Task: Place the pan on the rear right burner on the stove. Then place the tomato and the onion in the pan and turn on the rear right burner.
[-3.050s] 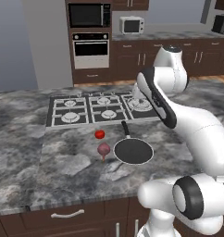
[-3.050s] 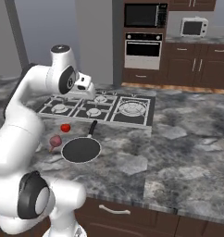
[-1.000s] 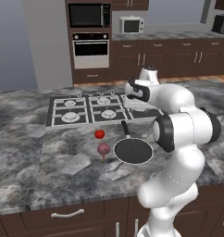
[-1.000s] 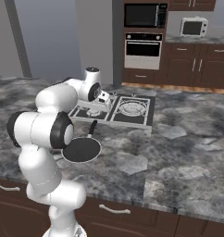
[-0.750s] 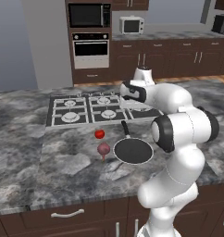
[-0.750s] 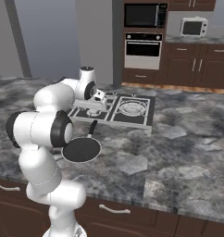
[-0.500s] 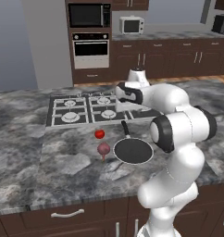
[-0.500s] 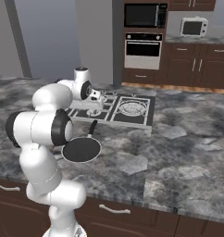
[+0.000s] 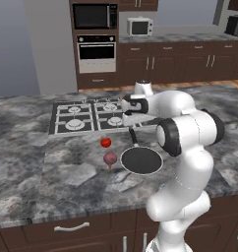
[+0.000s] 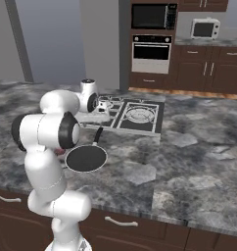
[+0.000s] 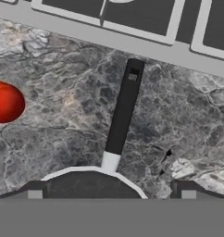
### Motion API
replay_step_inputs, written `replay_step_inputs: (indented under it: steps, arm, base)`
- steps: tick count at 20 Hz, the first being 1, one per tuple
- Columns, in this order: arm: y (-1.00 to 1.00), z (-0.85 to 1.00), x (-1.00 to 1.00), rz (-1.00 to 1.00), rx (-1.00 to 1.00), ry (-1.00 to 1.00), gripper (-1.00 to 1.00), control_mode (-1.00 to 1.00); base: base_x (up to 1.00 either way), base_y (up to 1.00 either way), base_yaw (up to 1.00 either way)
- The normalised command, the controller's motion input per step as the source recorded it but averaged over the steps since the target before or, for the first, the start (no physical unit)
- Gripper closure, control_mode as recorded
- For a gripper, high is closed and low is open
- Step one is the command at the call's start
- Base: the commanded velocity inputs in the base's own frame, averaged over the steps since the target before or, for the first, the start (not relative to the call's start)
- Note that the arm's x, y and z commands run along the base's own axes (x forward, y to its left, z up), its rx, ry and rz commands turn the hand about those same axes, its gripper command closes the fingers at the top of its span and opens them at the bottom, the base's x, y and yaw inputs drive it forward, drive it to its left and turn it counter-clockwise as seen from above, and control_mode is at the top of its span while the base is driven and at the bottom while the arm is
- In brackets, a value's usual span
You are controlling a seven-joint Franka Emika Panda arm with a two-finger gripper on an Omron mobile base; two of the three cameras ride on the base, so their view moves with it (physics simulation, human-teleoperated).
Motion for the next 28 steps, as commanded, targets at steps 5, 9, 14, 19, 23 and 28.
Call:
replay_step_inputs:
  steps: [5, 9, 14, 19, 23, 28]
  arm:
    - [-0.07, -0.38, 0.26, 0.08, 0.0, 0.01, -1.0, -1.0]
    - [0.0, -0.11, 0.02, 0.0, 0.0, 0.12, -1.0, -1.0]
    - [0.0, -0.08, 0.12, -0.05, 0.0, 0.12, -1.0, -1.0]
    - [0.0, -0.12, 0.2, -0.1, 0.0, 0.11, -1.0, -1.0]
    - [0.0, -0.26, 0.14, -0.11, 0.0, 0.09, -1.0, -1.0]
    - [0.0, -0.47, 0.09, -0.08, 0.0, 0.05, -1.0, -1.0]
  base:
    - [0.0, 0.0, 0.0]
    - [0.0, 0.0, 0.0]
    - [0.0, 0.0, 0.0]
    - [0.0, 0.0, 0.0]
    - [0.0, 0.0, 0.0]
    - [0.0, 0.0, 0.0]
